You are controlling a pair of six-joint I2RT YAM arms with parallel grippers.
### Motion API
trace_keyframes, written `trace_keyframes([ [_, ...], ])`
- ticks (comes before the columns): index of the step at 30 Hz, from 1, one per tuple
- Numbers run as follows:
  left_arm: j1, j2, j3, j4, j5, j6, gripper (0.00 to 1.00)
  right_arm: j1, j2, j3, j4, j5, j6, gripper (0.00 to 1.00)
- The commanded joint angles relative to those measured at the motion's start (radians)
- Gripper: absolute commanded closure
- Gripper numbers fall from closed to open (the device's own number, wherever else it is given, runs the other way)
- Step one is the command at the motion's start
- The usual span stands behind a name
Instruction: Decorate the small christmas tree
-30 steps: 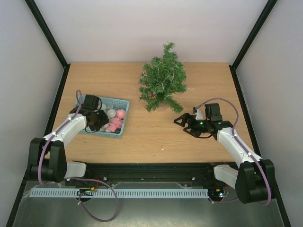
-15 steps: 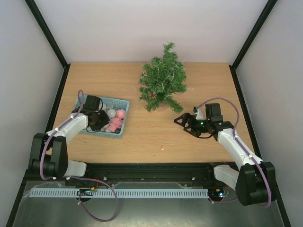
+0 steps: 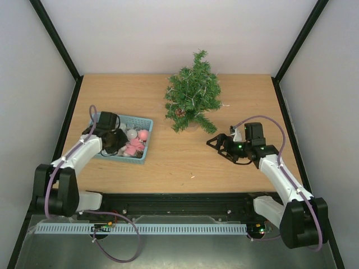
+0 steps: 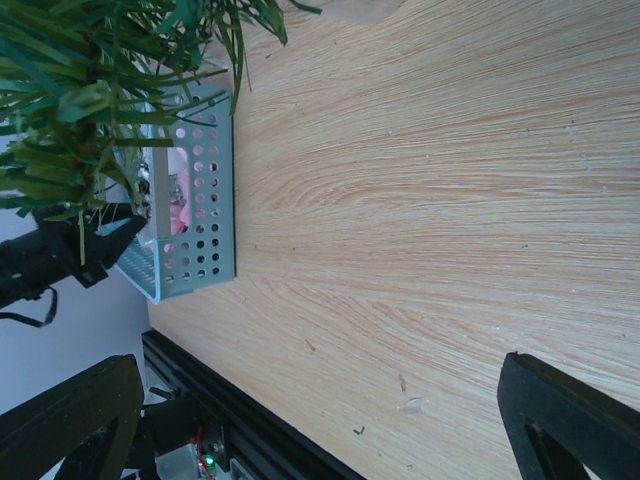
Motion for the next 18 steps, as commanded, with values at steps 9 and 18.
trace_keyframes([
  [9, 0.006, -0.237, 0.256, -0.245, -0.007, 0.068, 0.98, 0.003, -0.077, 0.038, -0.088, 0.007, -0.005, 0.01],
  [18, 0.007, -0.305, 0.291, -0.254, 0.024, 0.109, 0.98, 0.002, -0.156, 0.020, -0.094, 0.012, -0.015, 0.01],
])
